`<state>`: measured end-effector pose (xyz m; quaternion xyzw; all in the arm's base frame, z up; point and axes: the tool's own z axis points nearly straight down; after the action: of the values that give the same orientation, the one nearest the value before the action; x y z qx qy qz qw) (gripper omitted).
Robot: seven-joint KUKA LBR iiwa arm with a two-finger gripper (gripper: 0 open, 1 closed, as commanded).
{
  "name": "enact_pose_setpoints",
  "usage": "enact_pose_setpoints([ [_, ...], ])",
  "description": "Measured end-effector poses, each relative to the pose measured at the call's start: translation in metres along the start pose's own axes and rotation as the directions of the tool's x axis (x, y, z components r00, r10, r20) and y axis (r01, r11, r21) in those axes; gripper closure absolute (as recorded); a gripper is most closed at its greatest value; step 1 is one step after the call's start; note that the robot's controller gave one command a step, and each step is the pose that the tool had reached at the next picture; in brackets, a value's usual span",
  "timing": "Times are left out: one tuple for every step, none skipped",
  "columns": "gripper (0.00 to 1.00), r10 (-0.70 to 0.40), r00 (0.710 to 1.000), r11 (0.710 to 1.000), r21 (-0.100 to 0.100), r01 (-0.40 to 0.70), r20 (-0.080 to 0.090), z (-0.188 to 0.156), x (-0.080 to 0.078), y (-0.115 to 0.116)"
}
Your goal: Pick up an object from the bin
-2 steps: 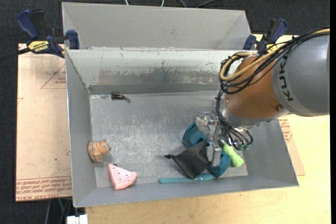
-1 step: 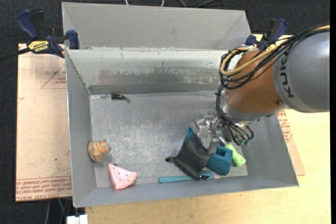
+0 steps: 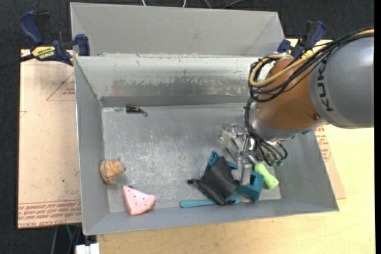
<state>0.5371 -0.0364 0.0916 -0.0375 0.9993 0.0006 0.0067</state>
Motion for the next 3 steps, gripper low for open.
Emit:
enact_pose_setpoints([
  [0.00, 0.000, 1.000, 1.000, 0.000, 0.000, 0.000, 0.000, 0.000, 0.000],
  [0.00, 0.024, 1.000, 1.000, -0.001, -0.024, 0.007, 0.017, 0.039, 0.028],
  [1.00, 0.010, 0.997, 1.000, 0.003, -0.010, 0.072, 0.017, 0.072, 0.054],
])
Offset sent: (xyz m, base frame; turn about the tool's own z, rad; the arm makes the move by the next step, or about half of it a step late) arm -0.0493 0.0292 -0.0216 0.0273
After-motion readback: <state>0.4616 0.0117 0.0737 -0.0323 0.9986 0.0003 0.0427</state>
